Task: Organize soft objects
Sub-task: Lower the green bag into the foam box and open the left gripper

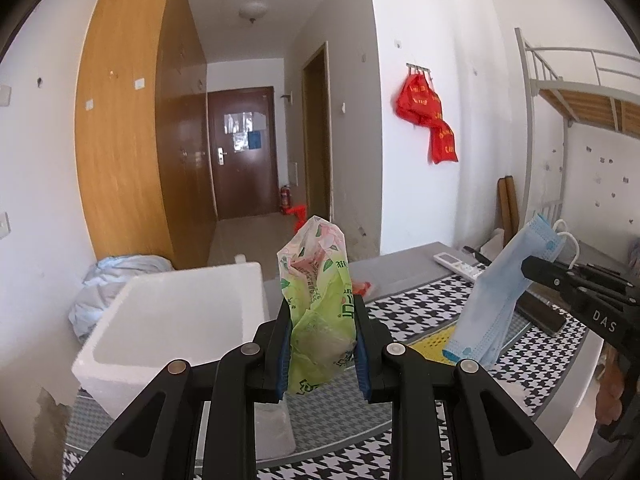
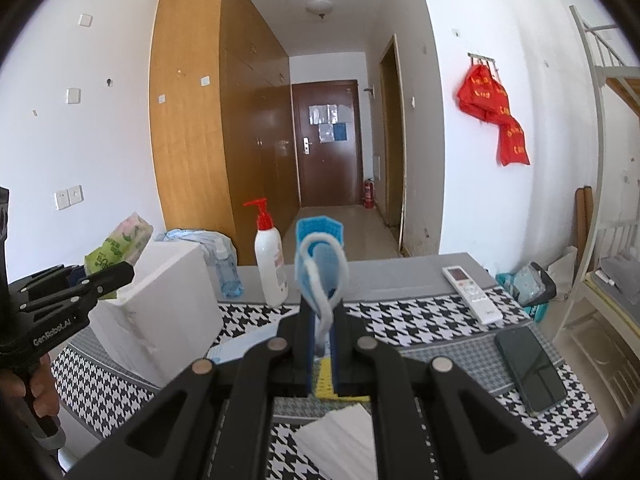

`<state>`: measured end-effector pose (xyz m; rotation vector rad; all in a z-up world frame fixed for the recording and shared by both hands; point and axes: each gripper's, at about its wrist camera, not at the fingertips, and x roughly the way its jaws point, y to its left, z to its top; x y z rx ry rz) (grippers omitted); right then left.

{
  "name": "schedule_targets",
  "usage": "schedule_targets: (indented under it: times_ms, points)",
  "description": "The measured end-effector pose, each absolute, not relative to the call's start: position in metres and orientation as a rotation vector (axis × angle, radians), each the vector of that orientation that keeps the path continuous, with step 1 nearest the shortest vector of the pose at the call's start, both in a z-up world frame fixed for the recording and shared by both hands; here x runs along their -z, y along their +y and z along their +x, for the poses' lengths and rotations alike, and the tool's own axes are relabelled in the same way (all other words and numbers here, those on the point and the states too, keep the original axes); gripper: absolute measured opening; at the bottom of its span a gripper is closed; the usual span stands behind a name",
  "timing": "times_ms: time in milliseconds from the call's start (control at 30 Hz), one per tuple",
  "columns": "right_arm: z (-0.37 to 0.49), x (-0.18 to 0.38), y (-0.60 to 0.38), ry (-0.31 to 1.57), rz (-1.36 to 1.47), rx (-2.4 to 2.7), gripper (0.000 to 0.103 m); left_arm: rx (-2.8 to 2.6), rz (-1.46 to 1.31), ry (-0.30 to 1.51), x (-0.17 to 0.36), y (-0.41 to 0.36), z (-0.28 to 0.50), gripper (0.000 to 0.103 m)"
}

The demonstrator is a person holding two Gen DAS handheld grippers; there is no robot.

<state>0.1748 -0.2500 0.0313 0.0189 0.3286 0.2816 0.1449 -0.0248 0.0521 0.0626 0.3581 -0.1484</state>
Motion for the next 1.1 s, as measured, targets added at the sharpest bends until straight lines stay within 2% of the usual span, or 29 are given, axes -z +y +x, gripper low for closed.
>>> schedule_targets:
  times_ms: [1100]
  points:
    - [0.189,-0.049,-0.198,0.298,-0.011,-0.421,0.009,-0.02,0.024,0.36,-0.065,0.027,0.154,0.027]
